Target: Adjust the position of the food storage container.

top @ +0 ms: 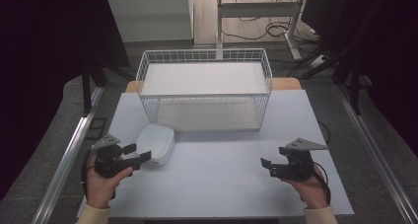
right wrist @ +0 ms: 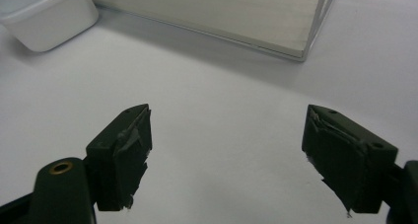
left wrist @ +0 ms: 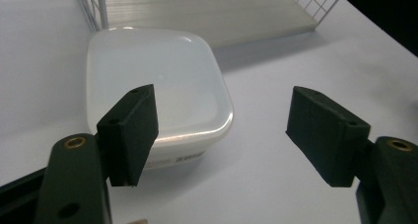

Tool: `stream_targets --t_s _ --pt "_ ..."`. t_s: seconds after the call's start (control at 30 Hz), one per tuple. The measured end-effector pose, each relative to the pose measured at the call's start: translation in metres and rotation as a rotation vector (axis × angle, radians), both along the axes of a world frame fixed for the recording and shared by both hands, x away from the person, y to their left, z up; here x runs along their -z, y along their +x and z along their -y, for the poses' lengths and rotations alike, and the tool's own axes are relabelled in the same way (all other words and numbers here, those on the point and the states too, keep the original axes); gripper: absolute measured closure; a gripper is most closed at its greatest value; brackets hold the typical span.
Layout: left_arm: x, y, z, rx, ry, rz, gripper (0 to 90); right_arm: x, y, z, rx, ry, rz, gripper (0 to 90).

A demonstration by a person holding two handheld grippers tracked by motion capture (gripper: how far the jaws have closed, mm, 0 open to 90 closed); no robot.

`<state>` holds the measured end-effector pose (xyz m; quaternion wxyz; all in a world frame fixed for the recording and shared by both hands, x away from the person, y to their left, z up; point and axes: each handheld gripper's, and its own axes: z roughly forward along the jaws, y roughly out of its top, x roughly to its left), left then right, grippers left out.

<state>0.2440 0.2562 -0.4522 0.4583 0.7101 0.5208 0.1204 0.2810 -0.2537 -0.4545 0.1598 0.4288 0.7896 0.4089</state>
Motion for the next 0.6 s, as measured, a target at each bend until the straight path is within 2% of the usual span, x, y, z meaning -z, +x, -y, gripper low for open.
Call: stream_targets --t_s 0.1,0.23,0.43,0.6 --pt "-0.002 0.002 0.0 -0.008 0.002 -0.003 27.6 0.0 0.0 0.001 0.0 0.001 0.0 19.4" --pt "-0.011 0.01 0.003 0.001 0.028 -0.005 28.1 -0.001 0.002 0.005 -0.001 0.008 -0.001 19.7" --pt "-0.019 0.02 0.002 0.012 0.038 -0.01 28.7 -0.001 0.003 0.01 0.016 0.009 -0.003 20.1" --pt "-0.022 0.029 -0.003 0.0 0.033 -0.009 29.2 0.001 0.003 0.009 0.016 0.002 -0.007 20.3"
